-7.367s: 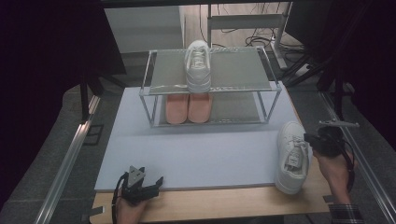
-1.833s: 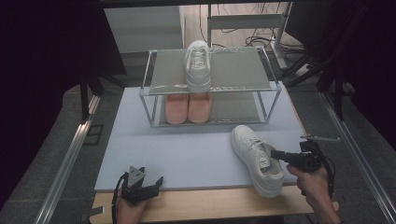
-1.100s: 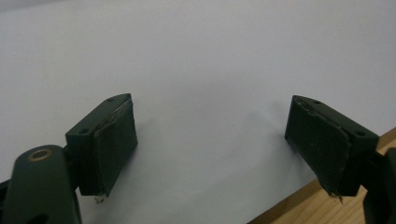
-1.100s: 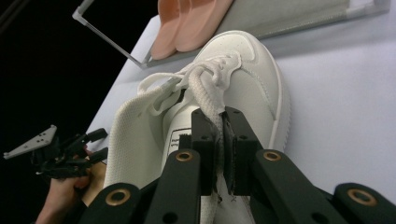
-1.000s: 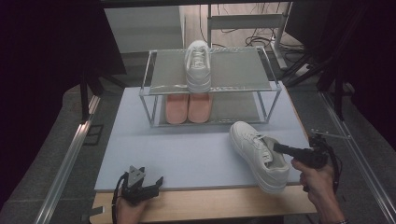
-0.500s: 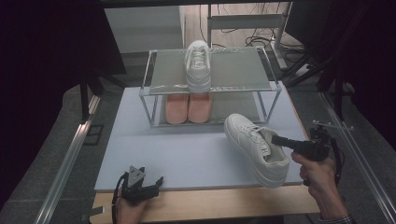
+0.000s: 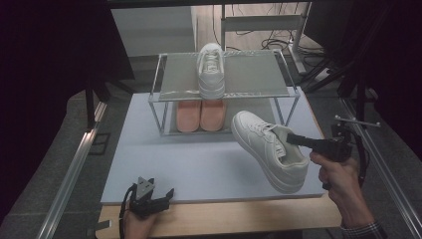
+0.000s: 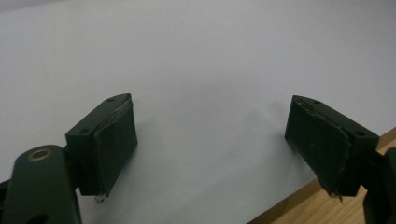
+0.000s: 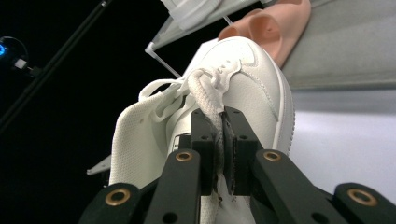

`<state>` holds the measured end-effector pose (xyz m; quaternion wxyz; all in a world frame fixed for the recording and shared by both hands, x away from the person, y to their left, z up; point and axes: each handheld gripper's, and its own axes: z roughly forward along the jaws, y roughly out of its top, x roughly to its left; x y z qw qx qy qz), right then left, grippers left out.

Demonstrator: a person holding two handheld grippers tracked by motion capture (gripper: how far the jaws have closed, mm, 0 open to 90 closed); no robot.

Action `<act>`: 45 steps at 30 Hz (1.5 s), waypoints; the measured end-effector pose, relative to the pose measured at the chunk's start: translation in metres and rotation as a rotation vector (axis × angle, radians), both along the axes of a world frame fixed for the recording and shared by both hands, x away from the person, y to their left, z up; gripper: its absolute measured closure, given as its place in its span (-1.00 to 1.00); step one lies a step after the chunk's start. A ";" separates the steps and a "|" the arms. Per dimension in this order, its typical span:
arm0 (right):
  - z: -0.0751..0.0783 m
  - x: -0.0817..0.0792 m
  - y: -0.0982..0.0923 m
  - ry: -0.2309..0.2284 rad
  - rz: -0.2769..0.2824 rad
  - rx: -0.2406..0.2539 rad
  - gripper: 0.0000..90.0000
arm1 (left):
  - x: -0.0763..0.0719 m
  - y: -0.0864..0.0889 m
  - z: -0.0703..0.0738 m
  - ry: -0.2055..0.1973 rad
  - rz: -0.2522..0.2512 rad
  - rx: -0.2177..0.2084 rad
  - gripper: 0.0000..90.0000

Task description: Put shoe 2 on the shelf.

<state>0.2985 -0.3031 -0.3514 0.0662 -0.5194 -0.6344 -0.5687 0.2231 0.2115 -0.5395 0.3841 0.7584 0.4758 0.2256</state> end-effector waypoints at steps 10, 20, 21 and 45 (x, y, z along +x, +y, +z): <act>0.032 0.005 0.002 -0.021 -0.006 0.013 0.88 | 0.000 0.000 0.000 0.003 -0.002 0.003 -0.64; 0.057 0.017 0.001 -0.041 -0.038 0.021 0.88 | 0.000 0.000 0.000 0.003 -0.002 0.002 -0.64; 0.059 0.018 0.002 -0.040 -0.043 0.022 0.88 | 0.000 0.000 0.000 0.003 -0.002 0.002 -0.64; 0.073 0.077 0.019 -0.048 -0.170 0.016 0.88 | 0.000 0.000 0.000 0.004 -0.002 0.003 -0.64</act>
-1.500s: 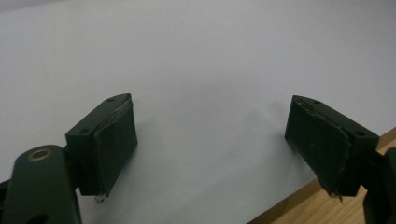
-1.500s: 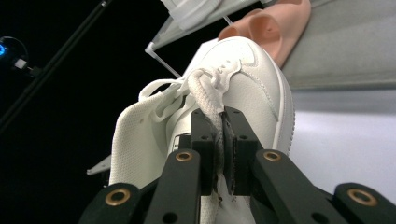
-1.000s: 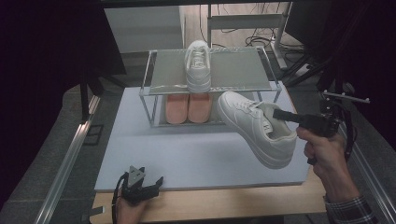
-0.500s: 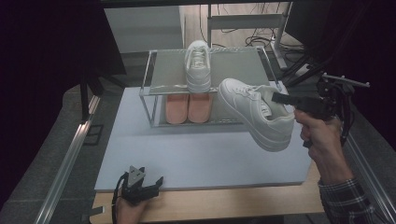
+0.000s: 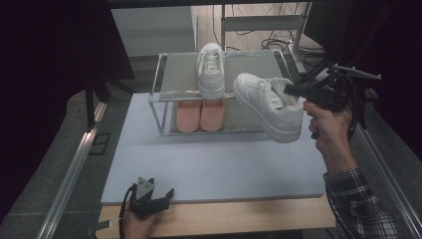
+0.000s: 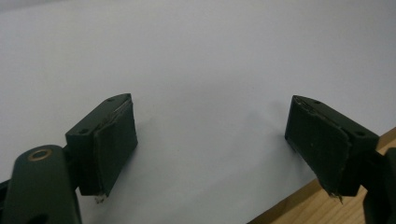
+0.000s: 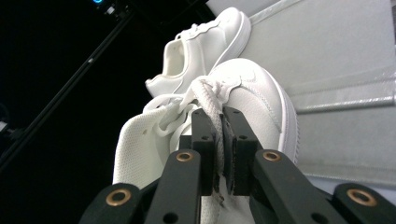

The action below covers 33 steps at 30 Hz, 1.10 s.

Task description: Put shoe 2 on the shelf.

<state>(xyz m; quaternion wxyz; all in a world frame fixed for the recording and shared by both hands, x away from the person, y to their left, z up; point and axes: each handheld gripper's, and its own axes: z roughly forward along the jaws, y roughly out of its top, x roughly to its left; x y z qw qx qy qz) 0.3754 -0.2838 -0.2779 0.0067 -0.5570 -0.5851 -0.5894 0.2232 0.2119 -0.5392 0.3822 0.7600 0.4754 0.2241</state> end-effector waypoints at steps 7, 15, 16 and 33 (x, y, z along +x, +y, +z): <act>-0.001 0.019 0.006 -0.004 -0.047 -0.026 0.88 | 0.000 0.000 0.000 0.000 0.000 0.000 -0.64; -0.006 0.039 0.013 -0.007 -0.080 -0.031 0.89 | 0.000 0.000 0.000 0.000 0.000 0.000 -0.64; -0.006 0.042 0.014 -0.008 -0.083 -0.034 0.89 | 0.000 0.000 0.000 0.000 0.000 -0.001 -0.64; -0.021 0.081 0.031 -0.026 -0.142 -0.023 0.88 | 0.000 0.000 0.000 -0.003 0.002 -0.003 -0.64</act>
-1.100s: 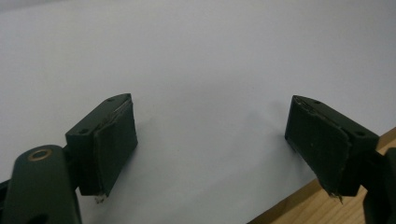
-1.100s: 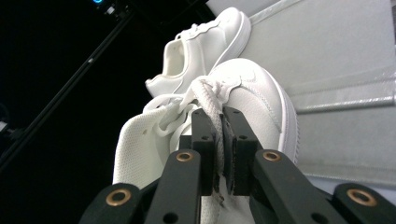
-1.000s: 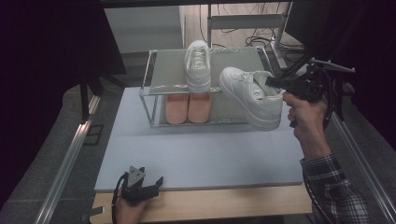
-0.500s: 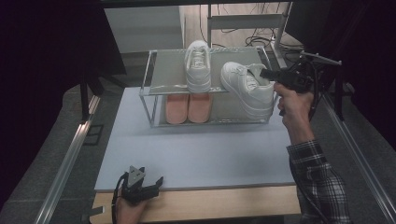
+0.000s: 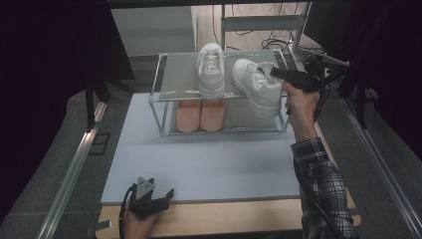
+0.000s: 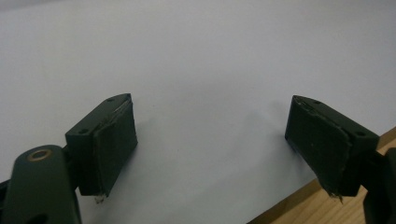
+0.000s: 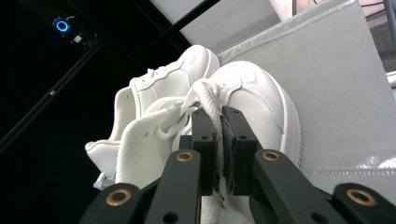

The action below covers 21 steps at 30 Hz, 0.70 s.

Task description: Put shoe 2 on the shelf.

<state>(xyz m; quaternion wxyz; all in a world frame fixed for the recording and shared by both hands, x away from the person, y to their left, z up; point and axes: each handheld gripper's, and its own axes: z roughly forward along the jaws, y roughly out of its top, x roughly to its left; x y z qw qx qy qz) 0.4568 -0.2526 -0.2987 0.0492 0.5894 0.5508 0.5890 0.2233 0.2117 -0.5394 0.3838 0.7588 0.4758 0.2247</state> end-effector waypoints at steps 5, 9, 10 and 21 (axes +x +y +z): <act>0.000 -0.002 -0.001 -0.014 0.025 -0.016 0.73 | 0.000 0.000 0.000 0.002 -0.002 0.002 -0.64; 0.002 -0.003 -0.003 -0.019 0.064 -0.005 0.51 | 0.000 0.000 0.000 0.001 -0.001 0.002 -0.64; 0.002 -0.004 -0.003 -0.023 0.071 -0.009 0.46 | 0.000 0.000 0.000 0.001 -0.002 0.002 -0.64; 0.006 -0.012 -0.010 -0.039 0.081 -0.018 0.29 | 0.000 0.000 0.000 0.001 -0.002 0.002 -0.64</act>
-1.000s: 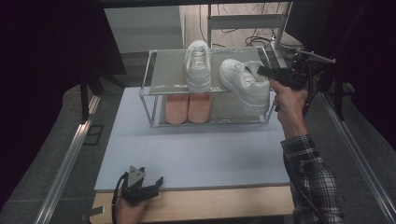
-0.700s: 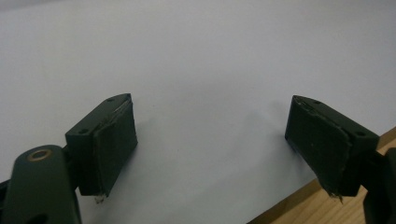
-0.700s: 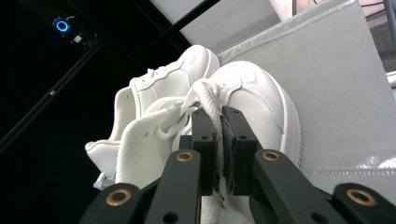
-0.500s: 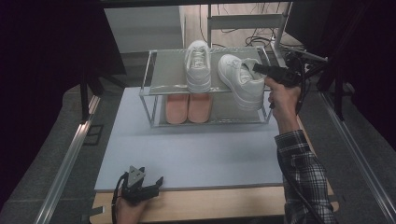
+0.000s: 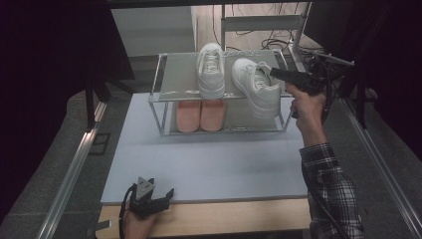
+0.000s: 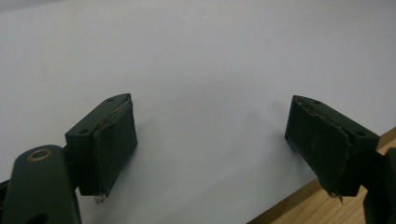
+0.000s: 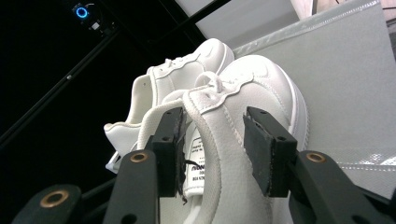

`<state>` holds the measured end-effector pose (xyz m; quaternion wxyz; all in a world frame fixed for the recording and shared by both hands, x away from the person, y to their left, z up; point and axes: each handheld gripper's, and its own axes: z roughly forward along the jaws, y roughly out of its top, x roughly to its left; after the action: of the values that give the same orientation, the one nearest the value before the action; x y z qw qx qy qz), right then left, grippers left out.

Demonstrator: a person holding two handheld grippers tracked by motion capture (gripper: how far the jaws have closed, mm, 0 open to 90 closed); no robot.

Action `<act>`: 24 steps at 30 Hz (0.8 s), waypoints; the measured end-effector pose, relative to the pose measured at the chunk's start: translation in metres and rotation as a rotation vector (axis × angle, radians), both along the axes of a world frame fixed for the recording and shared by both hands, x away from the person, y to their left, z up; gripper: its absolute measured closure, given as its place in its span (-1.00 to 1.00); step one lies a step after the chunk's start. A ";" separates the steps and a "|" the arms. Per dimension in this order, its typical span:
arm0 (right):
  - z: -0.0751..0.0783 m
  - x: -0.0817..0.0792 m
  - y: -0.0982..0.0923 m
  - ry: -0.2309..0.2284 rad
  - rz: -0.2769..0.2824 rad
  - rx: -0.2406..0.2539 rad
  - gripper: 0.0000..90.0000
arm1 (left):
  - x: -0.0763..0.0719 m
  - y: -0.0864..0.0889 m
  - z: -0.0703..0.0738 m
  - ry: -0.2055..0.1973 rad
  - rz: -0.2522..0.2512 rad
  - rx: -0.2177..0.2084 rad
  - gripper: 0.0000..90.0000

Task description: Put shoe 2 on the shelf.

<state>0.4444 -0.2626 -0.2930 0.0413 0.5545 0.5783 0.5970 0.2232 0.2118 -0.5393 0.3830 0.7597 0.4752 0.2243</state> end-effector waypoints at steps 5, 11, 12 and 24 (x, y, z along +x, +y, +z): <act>0.005 -0.008 -0.006 -0.013 -0.011 -0.015 0.22 | 0.000 0.000 0.000 -0.001 0.000 -0.001 -0.64; 0.009 -0.019 -0.017 -0.029 -0.012 -0.029 0.18 | 0.000 0.000 0.000 -0.001 0.000 -0.001 -0.64; 0.009 -0.022 -0.018 -0.034 -0.014 -0.026 0.18 | 0.000 0.000 0.000 -0.002 0.001 -0.001 -0.64; -0.001 -0.049 -0.035 -0.060 0.039 -0.040 0.28 | 0.000 0.000 0.000 -0.002 0.001 -0.001 -0.64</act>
<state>0.3959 -0.2980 -0.2938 0.0582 0.5241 0.5994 0.6021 0.2232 0.2117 -0.5395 0.3838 0.7591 0.4751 0.2251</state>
